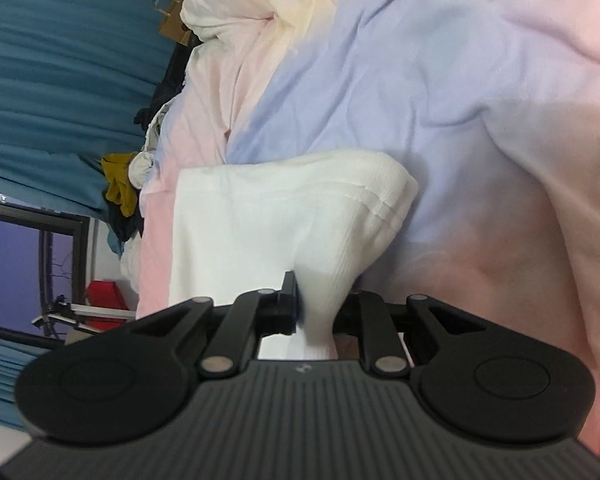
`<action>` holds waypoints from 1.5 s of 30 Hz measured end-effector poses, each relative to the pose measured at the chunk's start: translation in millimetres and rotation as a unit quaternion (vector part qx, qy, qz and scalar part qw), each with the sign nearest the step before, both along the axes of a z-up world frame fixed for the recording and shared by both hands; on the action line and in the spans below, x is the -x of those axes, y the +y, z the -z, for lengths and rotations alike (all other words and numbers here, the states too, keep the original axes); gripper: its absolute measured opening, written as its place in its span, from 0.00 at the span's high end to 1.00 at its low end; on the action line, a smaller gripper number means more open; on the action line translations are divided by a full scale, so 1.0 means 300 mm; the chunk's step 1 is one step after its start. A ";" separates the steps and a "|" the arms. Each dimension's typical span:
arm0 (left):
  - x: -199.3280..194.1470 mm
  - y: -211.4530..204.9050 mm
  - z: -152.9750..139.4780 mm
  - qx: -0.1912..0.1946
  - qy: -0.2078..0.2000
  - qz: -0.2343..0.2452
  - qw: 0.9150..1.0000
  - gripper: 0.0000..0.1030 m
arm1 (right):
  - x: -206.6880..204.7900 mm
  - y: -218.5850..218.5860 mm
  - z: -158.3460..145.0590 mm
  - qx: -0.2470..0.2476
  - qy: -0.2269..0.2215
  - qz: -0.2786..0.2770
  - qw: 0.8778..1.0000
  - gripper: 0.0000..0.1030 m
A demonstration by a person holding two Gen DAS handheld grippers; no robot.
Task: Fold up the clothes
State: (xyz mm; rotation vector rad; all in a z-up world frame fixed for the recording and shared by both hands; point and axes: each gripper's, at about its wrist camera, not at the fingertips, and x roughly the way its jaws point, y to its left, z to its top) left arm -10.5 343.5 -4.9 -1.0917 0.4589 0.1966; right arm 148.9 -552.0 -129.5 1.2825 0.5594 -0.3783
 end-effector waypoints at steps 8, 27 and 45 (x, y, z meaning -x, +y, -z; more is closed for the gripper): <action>0.100 -0.198 -0.246 -0.202 -0.013 0.095 0.975 0.42 | 0.107 0.101 -0.098 0.042 0.030 0.016 0.999 0.53; -0.597 -1.286 -0.179 -0.394 -0.044 0.441 0.805 0.39 | 0.090 0.262 -0.142 0.173 0.052 0.000 0.984 0.45; -1.059 -1.858 0.255 -0.508 0.004 0.618 0.599 0.88 | 0.026 0.185 -0.036 0.127 0.055 0.044 0.989 0.46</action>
